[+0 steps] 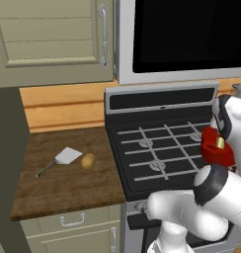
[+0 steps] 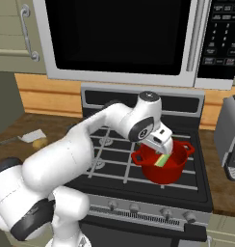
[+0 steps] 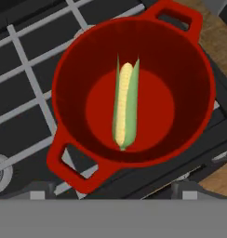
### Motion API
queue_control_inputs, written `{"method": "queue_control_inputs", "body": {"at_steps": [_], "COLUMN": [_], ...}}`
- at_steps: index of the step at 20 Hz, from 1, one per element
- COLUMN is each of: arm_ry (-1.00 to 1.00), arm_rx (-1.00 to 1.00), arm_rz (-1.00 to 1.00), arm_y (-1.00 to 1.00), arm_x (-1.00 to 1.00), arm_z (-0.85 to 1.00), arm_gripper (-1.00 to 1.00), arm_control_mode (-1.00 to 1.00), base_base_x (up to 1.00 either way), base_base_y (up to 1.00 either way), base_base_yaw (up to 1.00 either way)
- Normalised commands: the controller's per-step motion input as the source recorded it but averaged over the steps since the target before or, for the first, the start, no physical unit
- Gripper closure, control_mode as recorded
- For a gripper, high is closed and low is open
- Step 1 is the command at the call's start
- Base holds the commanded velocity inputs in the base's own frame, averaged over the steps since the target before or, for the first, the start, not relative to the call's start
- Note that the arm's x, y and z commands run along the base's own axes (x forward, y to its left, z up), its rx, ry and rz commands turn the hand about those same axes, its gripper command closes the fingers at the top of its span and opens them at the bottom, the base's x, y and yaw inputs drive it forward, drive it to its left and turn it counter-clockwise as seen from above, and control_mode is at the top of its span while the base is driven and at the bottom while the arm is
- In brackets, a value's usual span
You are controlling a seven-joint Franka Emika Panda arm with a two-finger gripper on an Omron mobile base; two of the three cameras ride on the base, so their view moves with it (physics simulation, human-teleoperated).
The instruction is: Put the corn and potato in the pot. Retrieve the spatula and lightly stir the vegetables in the pot.
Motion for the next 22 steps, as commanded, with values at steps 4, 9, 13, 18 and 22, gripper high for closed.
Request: {"method": "queue_control_inputs", "body": {"at_steps": [4,9,13,18,22], "arm_ry": [0.07,0.01,0.01,0.02,0.05], "arm_rx": [0.0,0.0,-0.03,-0.06,-0.05], "arm_rz": [0.01,0.01,0.03,0.08,0.11], "arm_y": [1.0,1.0,1.0,1.0,1.0], "arm_x": [-0.51,-0.46,-0.14,0.03,0.19], "arm_z": [0.31,0.05,0.03,0.0,0.0], "arm_gripper": [-1.0,-1.0,-1.0,-1.0,-1.0], "arm_control_mode": [-1.0,-1.0,-1.0,-1.0,-1.0], "base_base_x": [0.0,0.0,0.0,0.0,0.0], "base_base_y": [0.0,0.0,0.0,0.0,0.0], "base_base_yaw": [0.0,0.0,0.0,0.0,0.0]}}
